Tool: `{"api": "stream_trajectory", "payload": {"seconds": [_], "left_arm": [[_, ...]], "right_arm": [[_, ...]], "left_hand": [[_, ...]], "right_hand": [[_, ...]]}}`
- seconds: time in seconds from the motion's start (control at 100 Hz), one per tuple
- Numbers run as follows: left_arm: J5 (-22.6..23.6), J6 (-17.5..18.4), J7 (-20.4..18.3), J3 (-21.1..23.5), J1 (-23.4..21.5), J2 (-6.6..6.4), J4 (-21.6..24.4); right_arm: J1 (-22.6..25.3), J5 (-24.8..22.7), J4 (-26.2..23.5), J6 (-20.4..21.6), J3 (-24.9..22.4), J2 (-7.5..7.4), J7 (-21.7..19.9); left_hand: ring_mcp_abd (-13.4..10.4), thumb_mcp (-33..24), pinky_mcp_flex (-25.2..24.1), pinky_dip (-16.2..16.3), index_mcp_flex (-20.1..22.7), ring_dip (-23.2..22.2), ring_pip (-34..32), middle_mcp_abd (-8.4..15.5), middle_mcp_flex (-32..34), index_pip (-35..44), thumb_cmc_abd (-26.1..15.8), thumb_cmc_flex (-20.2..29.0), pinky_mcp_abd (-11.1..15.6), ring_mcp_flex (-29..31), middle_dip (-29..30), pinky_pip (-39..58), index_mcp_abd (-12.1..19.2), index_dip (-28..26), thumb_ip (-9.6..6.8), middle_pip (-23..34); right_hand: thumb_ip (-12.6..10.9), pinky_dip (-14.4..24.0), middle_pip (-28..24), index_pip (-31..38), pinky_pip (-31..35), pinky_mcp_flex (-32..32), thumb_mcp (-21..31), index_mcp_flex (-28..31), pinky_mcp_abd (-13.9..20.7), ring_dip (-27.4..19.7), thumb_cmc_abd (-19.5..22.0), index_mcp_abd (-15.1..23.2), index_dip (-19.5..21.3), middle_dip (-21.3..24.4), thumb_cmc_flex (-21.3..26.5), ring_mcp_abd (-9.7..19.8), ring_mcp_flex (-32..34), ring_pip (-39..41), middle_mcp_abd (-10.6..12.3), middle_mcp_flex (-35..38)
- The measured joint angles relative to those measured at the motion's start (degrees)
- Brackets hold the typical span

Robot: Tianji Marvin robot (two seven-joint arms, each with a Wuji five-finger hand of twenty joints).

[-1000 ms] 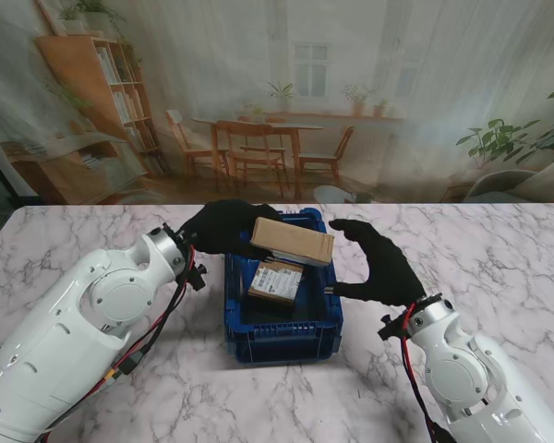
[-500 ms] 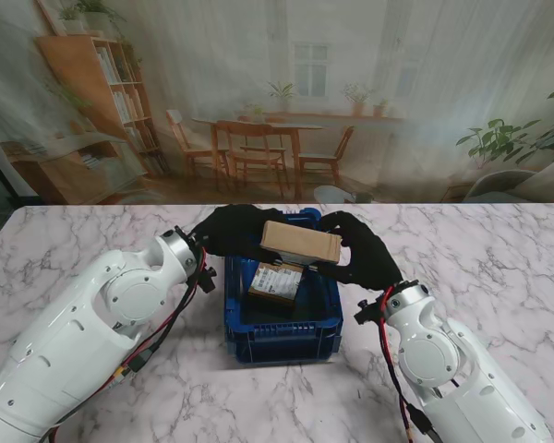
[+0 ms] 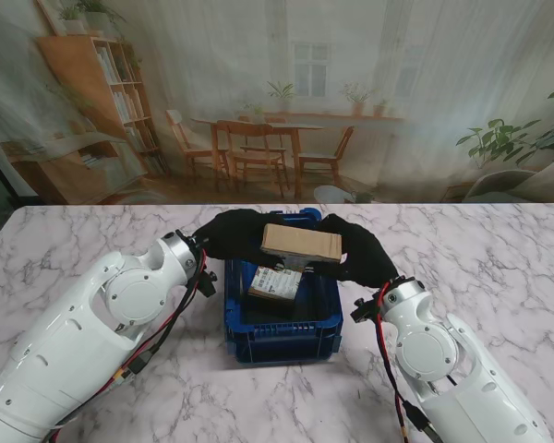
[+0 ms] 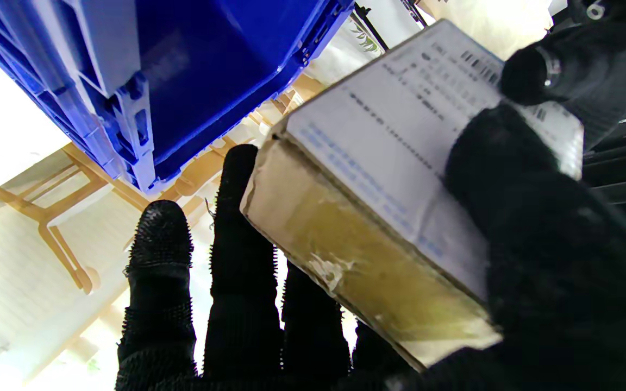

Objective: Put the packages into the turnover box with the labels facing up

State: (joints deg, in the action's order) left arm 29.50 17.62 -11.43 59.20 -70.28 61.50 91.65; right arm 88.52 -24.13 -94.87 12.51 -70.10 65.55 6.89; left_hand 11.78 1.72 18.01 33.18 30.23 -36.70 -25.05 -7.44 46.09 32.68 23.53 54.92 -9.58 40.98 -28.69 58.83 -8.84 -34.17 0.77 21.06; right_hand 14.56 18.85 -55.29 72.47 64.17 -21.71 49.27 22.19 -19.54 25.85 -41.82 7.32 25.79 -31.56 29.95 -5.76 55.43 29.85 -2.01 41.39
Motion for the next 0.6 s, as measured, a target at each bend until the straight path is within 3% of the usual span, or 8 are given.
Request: {"api": "stream_trajectory", "payload": {"seconds": [0.17,0.31,0.38,0.4,0.46,0.6], "left_arm": [[0.99,-0.61,-0.68,0.77,-0.44,-0.01,0.29],[1.68,-1.17,-1.44,1.6,-1.02,-0.01,0.49],[3.62,-1.23,-1.06,2.14,-1.38,0.05,0.52],[4.21,-1.23,-0.83,2.36,-1.52,0.07,0.52],[5.48,-1.21,0.14,3.17,-1.89,0.09,0.51],[9.27,0.5,3.64,4.5,-2.15,0.03,-0.14]], "right_arm": [[1.66,3.9,-3.28,-4.67,-0.94,0.0,-2.25],[2.35,3.77,-4.19,-6.91,-1.04,0.37,-1.74],[2.57,5.42,-4.75,-9.43,-1.1,0.54,-2.16],[2.63,6.23,-4.95,-10.29,-1.12,0.57,-2.38],[2.72,6.98,-5.09,-12.04,-1.24,0.59,-2.61],[2.64,5.54,-5.03,-15.07,-1.07,0.56,-2.37]], "left_hand": [[0.04,2.98,-4.5,-3.23,0.0,3.45,4.75,-0.21,-5.46,-8.72,-4.21,-4.57,-0.54,-4.83,3.88,-7.85,-1.74,1.83,0.58,-3.11],[0.31,2.97,-7.54,-5.45,-2.48,6.44,8.04,-1.57,-13.03,-14.35,-6.84,-5.82,-0.7,-10.29,7.42,-12.75,-2.78,4.29,1.04,-7.72],[0.51,3.52,-9.52,-6.76,-7.3,7.89,9.41,-2.19,-19.25,-18.28,-9.87,-6.49,-0.78,-13.63,9.53,-14.92,-3.17,6.11,1.64,-10.29],[0.44,2.2,-10.01,-6.77,-7.77,8.25,9.7,-2.05,-20.85,-19.56,-12.74,-5.86,-0.78,-14.63,10.1,-15.28,-2.33,6.73,1.41,-11.01],[0.62,0.4,-11.89,-7.48,-11.9,9.97,11.44,-2.22,-26.57,-23.27,-15.68,-5.21,-0.73,-18.89,11.99,-17.81,-1.15,8.23,0.86,-12.73],[0.31,-0.17,-14.28,-9.1,-15.44,13.43,13.97,-2.18,-33.23,-27.11,-16.24,-6.34,-0.63,-24.24,15.01,-21.4,-0.66,9.82,0.84,-15.62]], "right_hand": [[1.72,0.53,0.23,-1.33,0.85,-0.79,-2.08,2.33,-0.73,1.39,0.01,0.04,-0.81,-0.31,0.49,-0.48,1.89,4.16,-0.04,2.79],[1.91,0.57,0.44,-2.78,1.41,-1.11,-3.72,3.95,-1.09,1.41,0.07,0.05,-1.3,0.37,0.5,-0.49,4.04,4.22,-0.08,4.65],[1.93,0.68,0.45,-2.86,1.85,-1.35,-4.19,4.05,-1.1,1.43,0.1,-0.1,-1.44,0.64,0.51,-0.57,4.66,4.73,-0.27,5.22],[2.01,0.72,0.45,-2.86,2.07,-1.44,-4.23,4.43,-1.09,1.49,1.01,-1.71,-1.47,0.47,0.51,-1.41,5.87,7.42,-1.75,6.88],[2.44,1.19,0.36,-2.86,2.46,-1.5,-4.27,4.53,-1.53,1.52,1.83,-3.8,-1.49,0.36,0.51,-2.31,7.07,9.98,-3.24,8.5],[2.45,1.28,0.26,-2.87,3.07,-1.54,-4.28,4.56,-1.53,1.53,2.45,-5.13,-1.5,0.36,0.51,-2.78,7.74,11.29,-4.14,9.28]]}}
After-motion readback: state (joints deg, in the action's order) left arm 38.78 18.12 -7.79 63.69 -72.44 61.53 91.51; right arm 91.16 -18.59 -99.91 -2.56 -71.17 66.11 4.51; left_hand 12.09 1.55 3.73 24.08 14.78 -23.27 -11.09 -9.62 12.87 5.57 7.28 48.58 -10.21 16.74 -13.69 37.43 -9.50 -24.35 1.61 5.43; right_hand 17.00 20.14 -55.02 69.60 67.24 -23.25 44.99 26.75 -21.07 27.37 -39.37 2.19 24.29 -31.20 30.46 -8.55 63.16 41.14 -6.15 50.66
